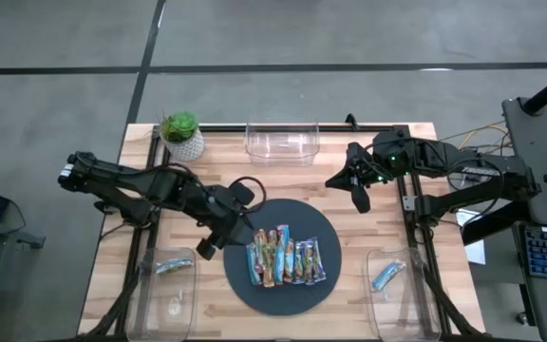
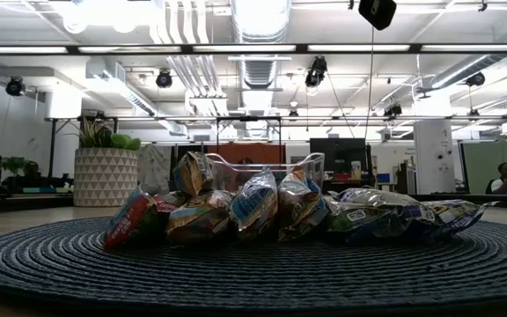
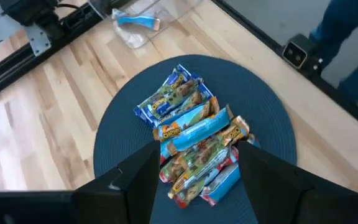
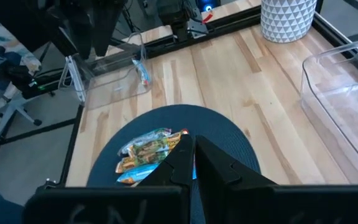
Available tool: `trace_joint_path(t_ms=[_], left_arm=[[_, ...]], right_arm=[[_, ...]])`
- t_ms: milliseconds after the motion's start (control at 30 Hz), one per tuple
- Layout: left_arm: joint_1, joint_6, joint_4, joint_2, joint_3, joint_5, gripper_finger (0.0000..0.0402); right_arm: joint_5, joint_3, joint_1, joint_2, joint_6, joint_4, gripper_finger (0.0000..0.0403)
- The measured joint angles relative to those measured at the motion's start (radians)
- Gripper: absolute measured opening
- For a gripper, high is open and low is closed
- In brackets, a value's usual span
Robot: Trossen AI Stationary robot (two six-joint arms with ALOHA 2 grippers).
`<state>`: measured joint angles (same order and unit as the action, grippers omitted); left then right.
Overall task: Pick and place Granola Bars by type
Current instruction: Put the red granola bar into the bottom left transparent bin
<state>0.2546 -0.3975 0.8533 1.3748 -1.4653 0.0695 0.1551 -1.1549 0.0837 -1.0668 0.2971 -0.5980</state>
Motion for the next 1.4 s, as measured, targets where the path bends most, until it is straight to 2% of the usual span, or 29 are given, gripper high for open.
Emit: trace_joint_path(t_ms=[233,700,1000,1400], left_arm=[[-0.002,-0.005,0.019,0.046,-0.027,-0.047,0.0197],[-0.012,0.058,0.014,0.045,-0.02,-0.097,0.0193],[-0.016,0.06,0.015,0.045,-0.02,-0.098,0.0163],[-0.018,0.06,0.018,0.045,-0.019,-0.098,0.0161]], right_arm=[[0.0,0.0,0.0,0.0,-0.009,0.0,0.0008],[0.0,0.0,0.0,0.0,-0.02,0.0,0.0008],[0.001,0.0,0.0,0.0,-0.02,0.0,0.0008],[0.001,0.0,0.0,-0.001,-0.02,0.0,0.0008]])
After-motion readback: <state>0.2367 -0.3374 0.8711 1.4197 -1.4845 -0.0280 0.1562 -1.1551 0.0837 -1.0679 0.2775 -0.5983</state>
